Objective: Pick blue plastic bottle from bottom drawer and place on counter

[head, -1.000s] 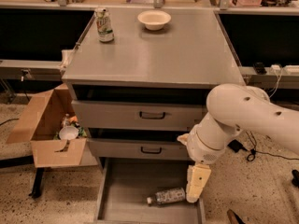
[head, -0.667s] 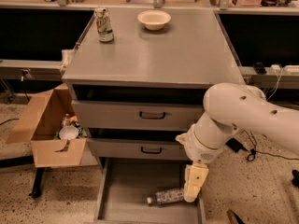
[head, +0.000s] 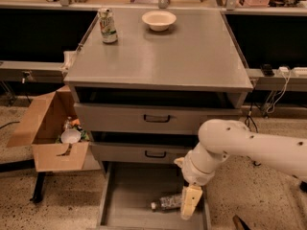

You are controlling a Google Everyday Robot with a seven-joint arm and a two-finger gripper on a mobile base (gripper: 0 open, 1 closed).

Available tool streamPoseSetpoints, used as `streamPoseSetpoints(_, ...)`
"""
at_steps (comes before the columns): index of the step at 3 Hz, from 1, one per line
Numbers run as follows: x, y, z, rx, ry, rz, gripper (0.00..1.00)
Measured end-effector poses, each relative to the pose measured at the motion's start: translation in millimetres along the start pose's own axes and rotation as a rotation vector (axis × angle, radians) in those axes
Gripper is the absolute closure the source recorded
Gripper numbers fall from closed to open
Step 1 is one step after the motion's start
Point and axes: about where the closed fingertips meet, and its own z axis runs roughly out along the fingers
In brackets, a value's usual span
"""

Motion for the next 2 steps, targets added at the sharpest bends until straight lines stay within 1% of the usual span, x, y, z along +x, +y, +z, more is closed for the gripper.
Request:
streamPoseSetpoints(1, 16.3, -4.5, 56.3, -0.020, -0.031, 0.006, 0.00)
streamPoseSetpoints(2, 36.9, -7.8, 106.9, -0.019, -0.052, 0.024, 0.00)
